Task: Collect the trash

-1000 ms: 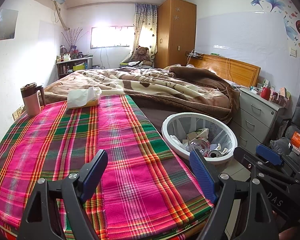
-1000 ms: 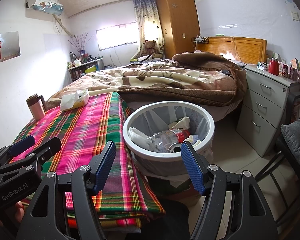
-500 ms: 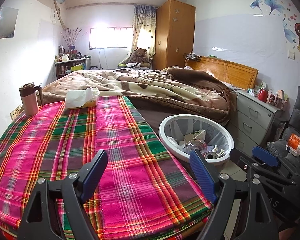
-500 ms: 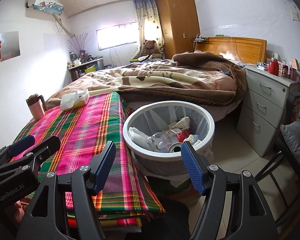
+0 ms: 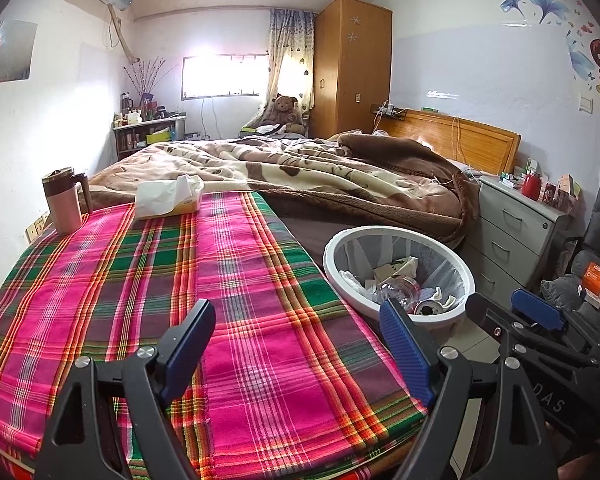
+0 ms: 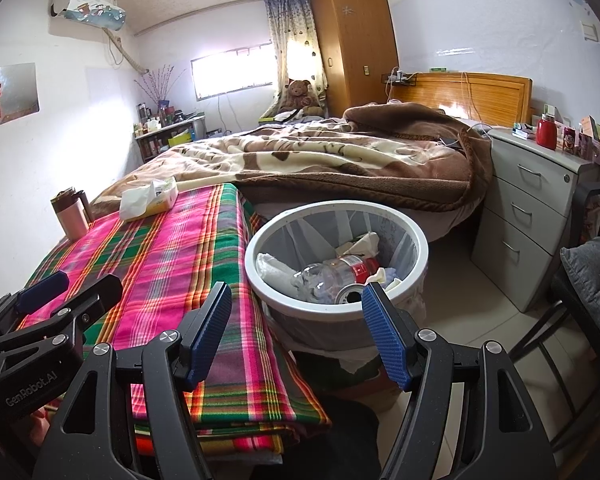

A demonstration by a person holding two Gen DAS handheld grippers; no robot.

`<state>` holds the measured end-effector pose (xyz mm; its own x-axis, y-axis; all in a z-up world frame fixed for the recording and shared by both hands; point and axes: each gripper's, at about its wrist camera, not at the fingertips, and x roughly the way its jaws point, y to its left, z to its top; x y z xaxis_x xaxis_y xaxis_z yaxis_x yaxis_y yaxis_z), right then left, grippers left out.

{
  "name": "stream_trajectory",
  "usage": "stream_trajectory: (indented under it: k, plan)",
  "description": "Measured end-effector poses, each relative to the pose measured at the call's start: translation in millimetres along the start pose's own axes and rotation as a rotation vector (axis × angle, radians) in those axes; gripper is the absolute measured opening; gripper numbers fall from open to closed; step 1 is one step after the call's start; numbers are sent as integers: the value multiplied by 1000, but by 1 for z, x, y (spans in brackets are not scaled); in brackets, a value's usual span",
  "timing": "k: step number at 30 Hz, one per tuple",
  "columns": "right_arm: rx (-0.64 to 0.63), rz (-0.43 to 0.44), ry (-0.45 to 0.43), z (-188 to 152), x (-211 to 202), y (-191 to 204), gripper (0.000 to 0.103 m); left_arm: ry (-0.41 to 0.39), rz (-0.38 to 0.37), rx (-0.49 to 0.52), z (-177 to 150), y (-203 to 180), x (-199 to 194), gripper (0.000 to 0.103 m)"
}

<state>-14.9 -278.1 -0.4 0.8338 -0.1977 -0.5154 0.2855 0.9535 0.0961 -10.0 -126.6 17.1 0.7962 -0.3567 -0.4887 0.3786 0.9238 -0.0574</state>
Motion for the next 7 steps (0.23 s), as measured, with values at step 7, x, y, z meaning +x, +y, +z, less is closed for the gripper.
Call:
stream_trajectory:
  k: [7]
  plan:
    - [1, 0, -1, 0, 0, 0, 69, 2, 2, -2, 0, 0, 0, 85]
